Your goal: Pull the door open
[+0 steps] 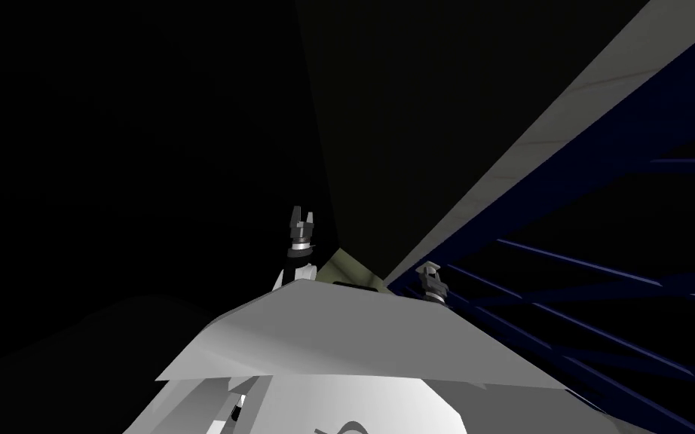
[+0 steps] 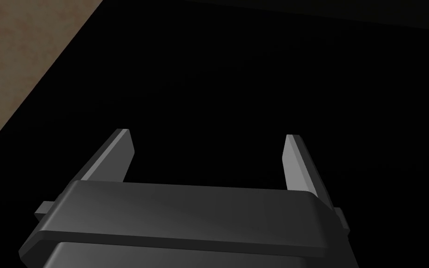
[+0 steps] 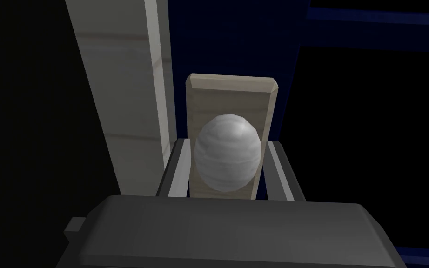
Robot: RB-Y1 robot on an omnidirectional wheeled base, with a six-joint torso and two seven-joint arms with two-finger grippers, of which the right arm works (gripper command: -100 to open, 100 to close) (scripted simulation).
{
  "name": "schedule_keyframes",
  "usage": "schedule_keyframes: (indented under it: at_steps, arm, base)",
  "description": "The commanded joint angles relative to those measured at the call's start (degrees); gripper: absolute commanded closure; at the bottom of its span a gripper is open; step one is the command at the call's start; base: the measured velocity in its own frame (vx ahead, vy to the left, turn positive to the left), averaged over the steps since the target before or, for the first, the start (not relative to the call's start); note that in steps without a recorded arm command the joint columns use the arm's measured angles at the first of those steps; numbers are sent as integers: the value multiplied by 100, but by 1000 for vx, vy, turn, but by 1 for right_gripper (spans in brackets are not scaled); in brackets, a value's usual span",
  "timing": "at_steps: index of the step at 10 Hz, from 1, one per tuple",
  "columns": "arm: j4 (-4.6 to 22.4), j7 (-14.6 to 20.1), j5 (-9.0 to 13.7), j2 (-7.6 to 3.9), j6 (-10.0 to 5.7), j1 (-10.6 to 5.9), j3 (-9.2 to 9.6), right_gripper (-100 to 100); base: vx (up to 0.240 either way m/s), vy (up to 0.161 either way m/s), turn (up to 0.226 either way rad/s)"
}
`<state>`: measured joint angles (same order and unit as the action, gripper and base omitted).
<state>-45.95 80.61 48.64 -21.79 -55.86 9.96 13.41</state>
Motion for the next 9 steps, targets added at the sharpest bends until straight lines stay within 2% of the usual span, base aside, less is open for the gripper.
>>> schedule_keyframes:
  at_steps: [1, 5, 7, 8, 9]
  arm:
    - [-129, 70, -59, -59, 34, 113, 141, 100]
    - [-313, 285, -220, -245, 11, 217, 466, 100]
    - [-273, 302, -230, -249, -10, 191, 476, 100]
    - [-322, 385, -313, -309, -56, 250, 633, 100]
    - [-336, 404, -332, -327, -70, 263, 668, 100]
  base:
    - [-205, -15, 71]
    - [-218, 12, 63]
    - [-172, 0, 34]
    - [-140, -16, 58]
    - [-196, -29, 60]
